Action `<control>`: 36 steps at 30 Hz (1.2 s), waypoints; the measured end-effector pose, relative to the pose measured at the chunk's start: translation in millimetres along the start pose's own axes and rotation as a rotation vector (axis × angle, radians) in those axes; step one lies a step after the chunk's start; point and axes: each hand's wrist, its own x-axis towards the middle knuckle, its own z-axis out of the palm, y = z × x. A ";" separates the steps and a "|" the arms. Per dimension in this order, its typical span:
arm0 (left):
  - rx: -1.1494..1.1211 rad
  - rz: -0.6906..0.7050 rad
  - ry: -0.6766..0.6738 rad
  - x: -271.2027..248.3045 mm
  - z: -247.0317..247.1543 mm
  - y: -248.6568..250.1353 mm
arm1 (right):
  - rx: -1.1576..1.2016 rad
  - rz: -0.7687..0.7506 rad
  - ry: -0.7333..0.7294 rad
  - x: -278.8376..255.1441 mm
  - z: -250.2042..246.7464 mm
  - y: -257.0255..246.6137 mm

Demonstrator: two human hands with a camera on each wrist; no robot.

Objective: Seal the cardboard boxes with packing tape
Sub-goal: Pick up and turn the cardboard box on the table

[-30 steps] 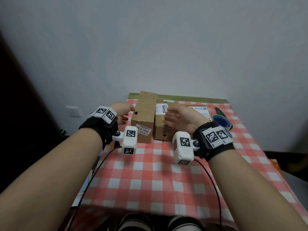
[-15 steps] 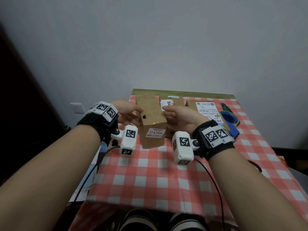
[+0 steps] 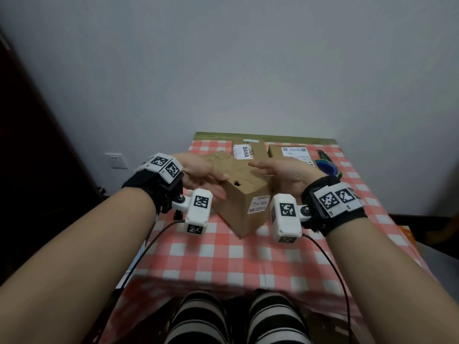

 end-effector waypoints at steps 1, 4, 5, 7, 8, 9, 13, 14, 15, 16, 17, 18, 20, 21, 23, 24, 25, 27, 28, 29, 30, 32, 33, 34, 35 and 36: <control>0.011 0.003 -0.033 -1.2 4.5 -0.6 | -0.012 -0.001 0.009 -2.9 -6.0 1.2; 0.087 0.059 -0.082 -7.3 14.0 -1.6 | -0.034 -0.013 0.042 -12.8 -25.1 3.9; 0.134 0.091 -0.070 -9.8 16.1 -0.9 | -0.028 -0.023 0.049 -16.8 -31.0 5.6; 0.241 0.145 -0.014 -13.0 18.3 0.9 | -0.006 -0.046 0.056 -23.0 -41.0 9.4; 0.286 0.169 0.028 -13.5 19.2 1.5 | -0.020 -0.042 0.053 -25.5 -44.3 11.7; 0.328 0.194 0.086 -12.4 20.1 1.8 | -0.059 -0.035 0.049 -28.1 -47.2 14.9; 0.686 0.248 0.337 -12.2 33.1 5.5 | -0.123 -0.001 -0.035 -35.8 -52.6 28.8; 0.777 0.254 0.364 -11.3 35.9 5.6 | -0.126 -0.003 -0.059 -35.9 -52.7 32.1; 0.842 0.245 0.373 -10.7 39.1 6.0 | -0.147 -0.010 -0.069 -35.3 -53.8 35.8; 0.893 0.233 0.385 -9.5 42.2 6.4 | -0.177 -0.015 -0.067 -35.7 -54.2 38.8; 0.938 0.227 0.403 -8.0 45.4 5.9 | -0.209 -0.023 -0.063 -35.9 -54.9 41.2; 0.982 0.228 0.428 -7.0 49.3 5.6 | -0.219 -0.030 -0.060 -36.6 -55.8 43.0; 1.043 0.236 0.457 -5.9 56.0 4.4 | -0.178 -0.029 -0.061 -36.3 -58.8 45.7; 1.075 0.233 0.466 -5.4 58.3 3.4 | -0.156 -0.025 -0.064 -35.9 -60.5 46.4; 1.126 0.208 0.509 -3.3 58.9 1.1 | -0.133 -0.021 -0.075 -37.1 -63.8 46.9; 1.110 0.199 0.526 -2.7 56.7 0.4 | -0.131 -0.022 -0.082 -37.5 -65.9 47.0; 1.059 0.202 0.515 -2.3 53.1 0.8 | -0.136 -0.027 -0.081 -37.3 -68.6 46.9; 0.878 0.257 0.407 -3.5 44.8 3.0 | -0.149 -0.036 -0.053 -38.1 -74.4 46.4; 0.794 0.282 0.359 -5.7 40.8 3.6 | -0.146 -0.046 -0.040 -39.6 -76.2 45.9; 0.723 0.287 0.336 -7.3 36.3 2.6 | -0.132 -0.058 -0.021 -39.9 -78.2 45.3; 0.654 0.283 0.325 -8.8 32.2 1.4 | -0.105 -0.077 0.004 -39.9 -79.8 44.8; 0.497 0.290 0.318 -10.1 22.7 -2.5 | -0.031 -0.122 0.050 -39.1 -82.6 43.0; 0.411 0.304 0.314 -10.7 17.9 -3.7 | 0.000 -0.135 0.065 -38.3 -84.1 41.8; 0.330 0.307 0.309 -12.1 13.2 -4.3 | 0.026 -0.144 0.067 -38.9 -85.6 40.2; 0.261 0.306 0.298 -14.8 9.1 -4.2 | 0.029 -0.145 0.064 -39.8 -86.4 38.4; 0.214 0.302 0.289 -17.9 6.2 -3.6 | 0.020 -0.143 0.046 -42.2 -85.6 36.7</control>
